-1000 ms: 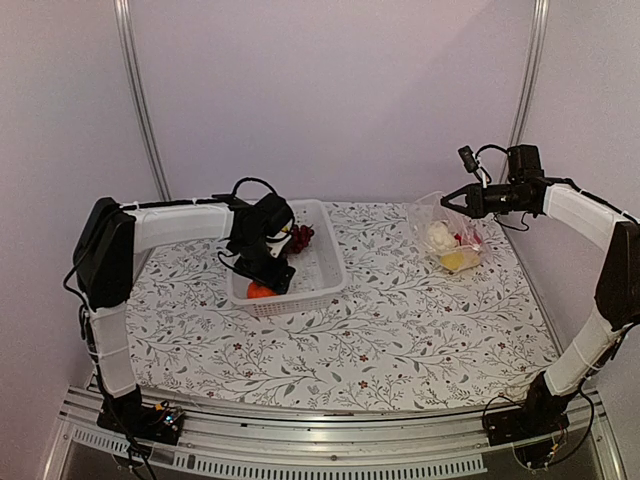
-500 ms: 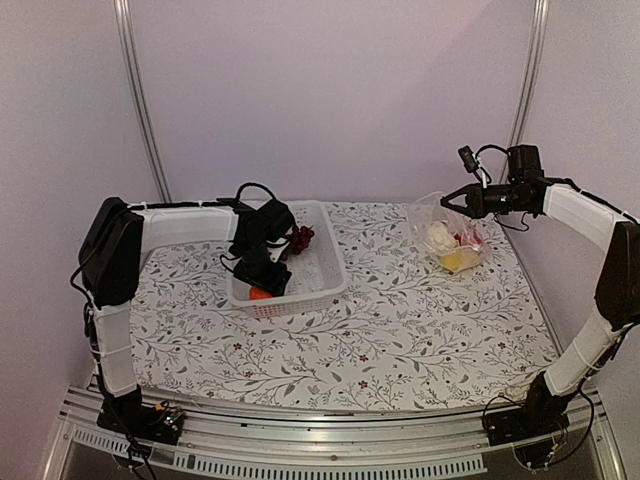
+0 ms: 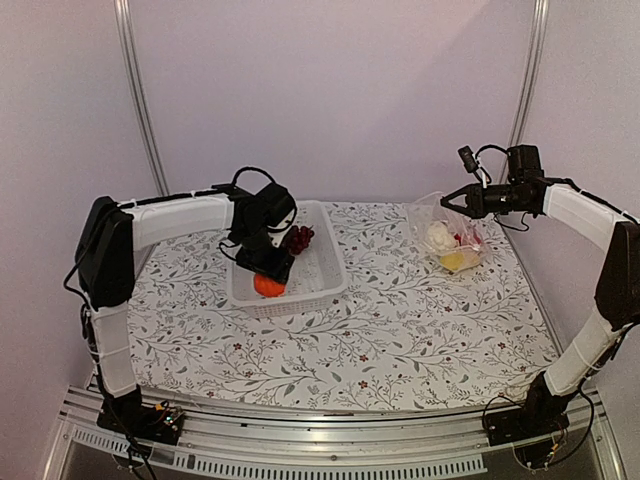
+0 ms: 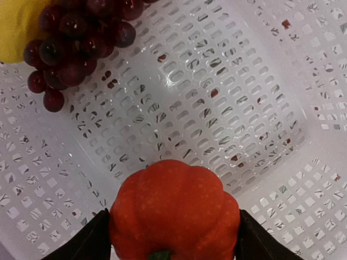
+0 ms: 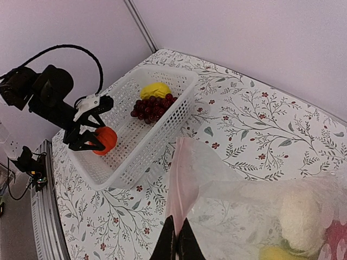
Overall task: Place the food in the zip-top bag and seal the zipper
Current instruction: Pick up the fake vegetable from the bin, then place the fake vegetable in the zipper food storage bag.
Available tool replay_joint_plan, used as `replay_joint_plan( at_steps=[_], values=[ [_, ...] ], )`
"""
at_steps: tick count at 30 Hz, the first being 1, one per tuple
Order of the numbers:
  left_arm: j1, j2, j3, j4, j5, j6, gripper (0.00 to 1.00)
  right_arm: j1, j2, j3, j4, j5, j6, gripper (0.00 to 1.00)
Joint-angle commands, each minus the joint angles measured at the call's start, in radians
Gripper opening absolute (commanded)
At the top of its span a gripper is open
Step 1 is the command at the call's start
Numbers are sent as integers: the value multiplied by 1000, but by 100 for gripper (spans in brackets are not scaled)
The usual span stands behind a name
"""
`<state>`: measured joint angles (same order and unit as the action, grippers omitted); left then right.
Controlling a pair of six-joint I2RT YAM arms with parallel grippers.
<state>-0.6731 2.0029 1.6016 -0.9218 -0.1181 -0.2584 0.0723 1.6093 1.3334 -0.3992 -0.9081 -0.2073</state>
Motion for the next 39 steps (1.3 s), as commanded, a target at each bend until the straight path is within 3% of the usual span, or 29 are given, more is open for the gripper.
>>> replay_joint_plan(
  at_steps=[1,6,10,16,26,32,39],
  values=[
    [-22,-81,71,18,-54,-12,62,9,-16,-5,0,-11,-12,0],
    [-58,-124,106,115,-84,-14,60,15,-17,24,-24,30,-16,0],
    [-121,-148,116,242,-105,4,59,47,-8,94,-107,158,-87,0],
    [-238,-134,186,364,-100,60,59,79,2,197,-204,172,-114,0],
    [-404,-114,220,629,29,135,59,158,15,294,-307,215,-136,0],
    [-443,-87,193,841,93,133,60,190,36,342,-337,226,-128,0],
    [-446,5,242,953,79,141,60,198,61,398,-375,214,-107,0]
  ],
)
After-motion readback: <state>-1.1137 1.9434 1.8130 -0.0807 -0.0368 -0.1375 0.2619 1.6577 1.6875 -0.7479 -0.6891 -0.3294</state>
